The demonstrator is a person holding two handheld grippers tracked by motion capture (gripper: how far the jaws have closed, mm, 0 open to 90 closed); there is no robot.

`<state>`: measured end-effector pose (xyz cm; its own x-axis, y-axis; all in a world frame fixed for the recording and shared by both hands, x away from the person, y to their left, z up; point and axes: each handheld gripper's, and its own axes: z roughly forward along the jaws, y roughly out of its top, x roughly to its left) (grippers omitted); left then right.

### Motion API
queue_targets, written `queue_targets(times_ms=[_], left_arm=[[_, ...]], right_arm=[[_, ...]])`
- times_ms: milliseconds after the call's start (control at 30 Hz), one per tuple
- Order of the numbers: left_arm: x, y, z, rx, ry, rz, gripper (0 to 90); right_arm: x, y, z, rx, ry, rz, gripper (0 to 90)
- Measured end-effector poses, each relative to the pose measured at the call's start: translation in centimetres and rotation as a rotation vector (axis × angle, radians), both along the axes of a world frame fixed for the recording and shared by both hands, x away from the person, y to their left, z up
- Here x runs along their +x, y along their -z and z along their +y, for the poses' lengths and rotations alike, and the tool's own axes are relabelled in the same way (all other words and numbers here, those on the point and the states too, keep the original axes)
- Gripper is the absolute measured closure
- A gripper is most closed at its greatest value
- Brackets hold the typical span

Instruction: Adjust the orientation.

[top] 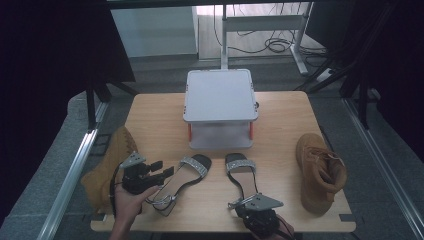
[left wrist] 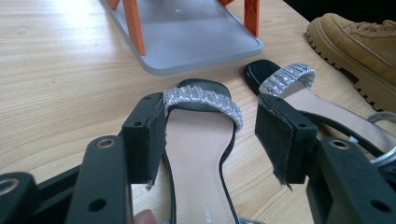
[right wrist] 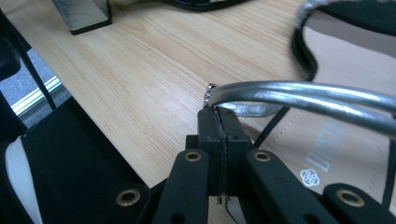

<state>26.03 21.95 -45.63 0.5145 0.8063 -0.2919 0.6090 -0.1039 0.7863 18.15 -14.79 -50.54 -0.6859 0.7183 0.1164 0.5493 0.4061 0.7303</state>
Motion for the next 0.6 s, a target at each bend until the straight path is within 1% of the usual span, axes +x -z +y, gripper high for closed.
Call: queue_targets(times_ms=[200, 233, 300, 367, 400, 467, 500, 533, 600], left_arm=[[0.0, 0.0, 0.0, 0.003, 0.002, 0.002, 42.8], [0.0, 0.0, 0.0, 0.002, 0.002, 0.002, 42.8], [-0.1, 0.0, 0.0, 0.003, 0.002, 0.005, 42.7], [-0.1, 0.1, 0.0, 0.004, 0.004, 0.005, 42.6], [-0.1, 0.1, 0.0, 0.004, 0.004, 0.005, 42.6], [-0.1, 0.0, -0.1, 0.005, 0.006, 0.004, 42.5], [-0.1, 0.0, -0.1, 0.005, 0.006, 0.004, 42.5], [-0.1, 0.0, -0.1, 0.004, 0.006, 0.004, 42.5], [-0.2, 0.0, -0.1, 0.003, 0.006, 0.003, 42.5]], right_arm=[[0.0, 0.0, -2.2, 0.014, 0.049, -0.003, 89.9], [0.0, 0.0, -2.2, 0.014, 0.049, -0.003, 89.9], [0.1, -0.1, -3.3, 0.013, 0.079, -0.010, 89.9], [0.1, -0.1, -4.0, 0.024, 0.095, -0.008, 89.9], [0.1, -0.1, -4.0, 0.024, 0.095, -0.008, 89.9], [0.1, 0.0, -4.9, 0.037, 0.112, -0.006, 89.9], [0.1, 0.0, -4.9, 0.037, 0.112, -0.006, 89.9], [0.2, 0.0, -5.6, 0.047, 0.127, -0.003, 90.0], [0.2, 0.0, -6.2, 0.052, 0.140, -0.006, 89.9]])
